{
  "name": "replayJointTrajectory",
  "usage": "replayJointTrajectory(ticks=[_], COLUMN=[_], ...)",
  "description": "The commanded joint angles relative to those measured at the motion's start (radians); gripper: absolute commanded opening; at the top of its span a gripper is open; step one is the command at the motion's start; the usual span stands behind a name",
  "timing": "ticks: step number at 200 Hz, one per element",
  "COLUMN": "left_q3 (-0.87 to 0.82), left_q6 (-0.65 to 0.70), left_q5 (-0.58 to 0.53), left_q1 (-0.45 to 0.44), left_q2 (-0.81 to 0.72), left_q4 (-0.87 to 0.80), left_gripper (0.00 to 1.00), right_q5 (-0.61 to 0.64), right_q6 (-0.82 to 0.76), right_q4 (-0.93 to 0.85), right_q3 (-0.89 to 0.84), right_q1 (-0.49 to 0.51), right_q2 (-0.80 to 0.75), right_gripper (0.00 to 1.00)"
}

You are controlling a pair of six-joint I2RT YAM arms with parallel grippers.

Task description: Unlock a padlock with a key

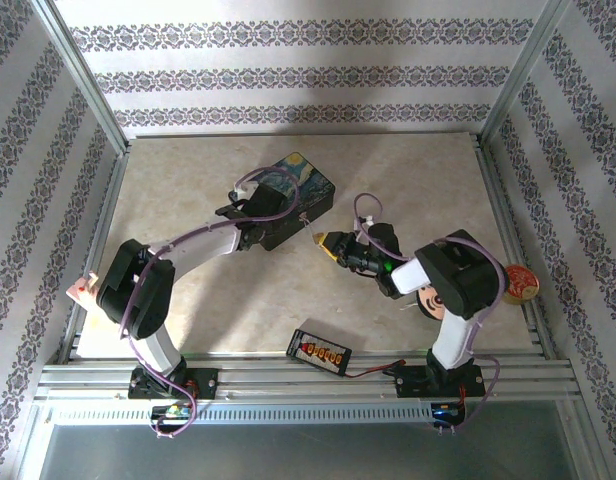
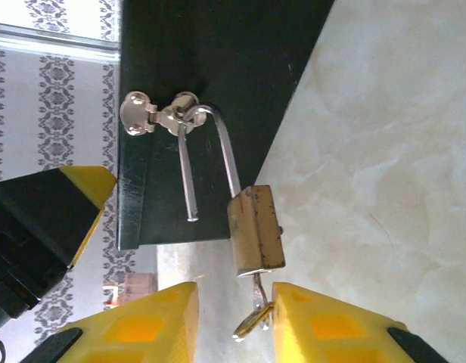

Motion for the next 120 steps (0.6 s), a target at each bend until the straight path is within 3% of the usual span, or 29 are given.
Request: replayJointTrajectory(ticks=[1,38,82,120], left_q3=[-0.051,-0.114,-0.222,-0.260], left_q6=[0.053,0.079,0.102,0.116], left_q5=[0.003,0.038,0.074,0.083], left_q1=[0.020,0.023,0.025,0.049], left_q2=[-0.017,-0.070,-0.185,-0.231], left_q4=[-0.061,-0.007,0.075,0.074], left_gripper=[0.99,0.99,0.99,0.99], right_q5=[0.078,0.262,0.367,0.462], right_q6=[-0.169,-0.332,-0.401,-0.488], right_q4=[-0.273,-0.705,-0.922,-1.097], right_q3=[0.048,0.120,0.143,0.228], right_q1=[0.025,0.103,0.162,0.225], right_q2=[-0.113,-0.294,-0.426,-0.435], right_gripper=[0.31,0.33,0.33,0.34])
